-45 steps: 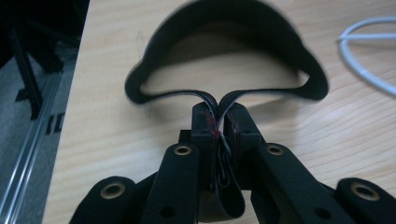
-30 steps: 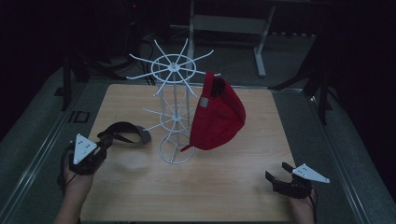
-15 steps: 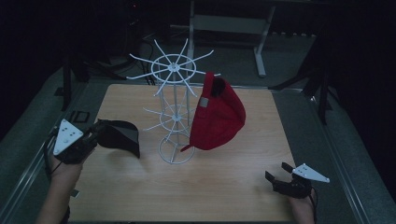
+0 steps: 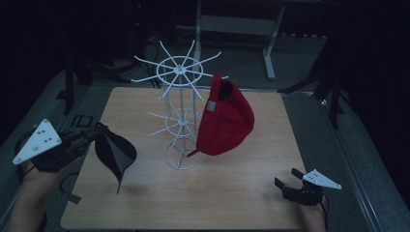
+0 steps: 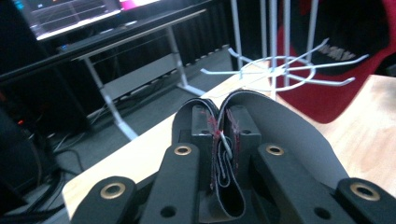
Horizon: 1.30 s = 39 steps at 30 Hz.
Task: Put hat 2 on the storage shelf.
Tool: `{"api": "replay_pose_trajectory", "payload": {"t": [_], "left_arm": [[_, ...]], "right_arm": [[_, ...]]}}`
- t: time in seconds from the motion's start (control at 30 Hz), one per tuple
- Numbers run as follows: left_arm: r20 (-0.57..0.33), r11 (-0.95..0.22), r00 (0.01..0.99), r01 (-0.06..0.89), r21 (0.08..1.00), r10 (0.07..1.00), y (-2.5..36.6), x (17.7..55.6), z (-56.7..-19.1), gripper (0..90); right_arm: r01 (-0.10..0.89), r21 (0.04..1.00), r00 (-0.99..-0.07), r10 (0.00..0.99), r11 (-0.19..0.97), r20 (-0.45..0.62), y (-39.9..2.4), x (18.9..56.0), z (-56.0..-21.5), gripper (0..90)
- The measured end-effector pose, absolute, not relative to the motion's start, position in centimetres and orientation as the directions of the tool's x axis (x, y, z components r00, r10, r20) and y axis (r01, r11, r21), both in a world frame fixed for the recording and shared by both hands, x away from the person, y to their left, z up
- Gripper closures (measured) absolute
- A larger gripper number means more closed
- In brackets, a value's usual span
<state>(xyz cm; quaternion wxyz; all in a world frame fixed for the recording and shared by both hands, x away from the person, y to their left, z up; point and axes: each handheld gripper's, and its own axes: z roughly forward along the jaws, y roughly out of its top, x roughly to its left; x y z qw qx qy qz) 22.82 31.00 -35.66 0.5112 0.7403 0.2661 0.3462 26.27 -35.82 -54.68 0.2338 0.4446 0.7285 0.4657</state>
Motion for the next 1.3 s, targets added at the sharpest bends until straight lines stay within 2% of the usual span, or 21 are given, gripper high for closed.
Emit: {"api": "replay_pose_trajectory", "payload": {"t": [0.57,1.3], "left_arm": [[0.300,-0.353,0.682,-0.065,0.933,0.667,29.5,24.0,-30.0,84.1],[0.355,-0.374,0.727,-0.145,0.916,0.587,26.5,25.3,-25.1,84.0]], "right_arm": [[0.440,0.881,-0.493,0.867,0.173,0.076,-35.9,26.3,-54.9,14.0],[0.443,0.879,-0.489,0.869,0.176,0.073,-35.8,26.3,-54.8,14.0]]}}
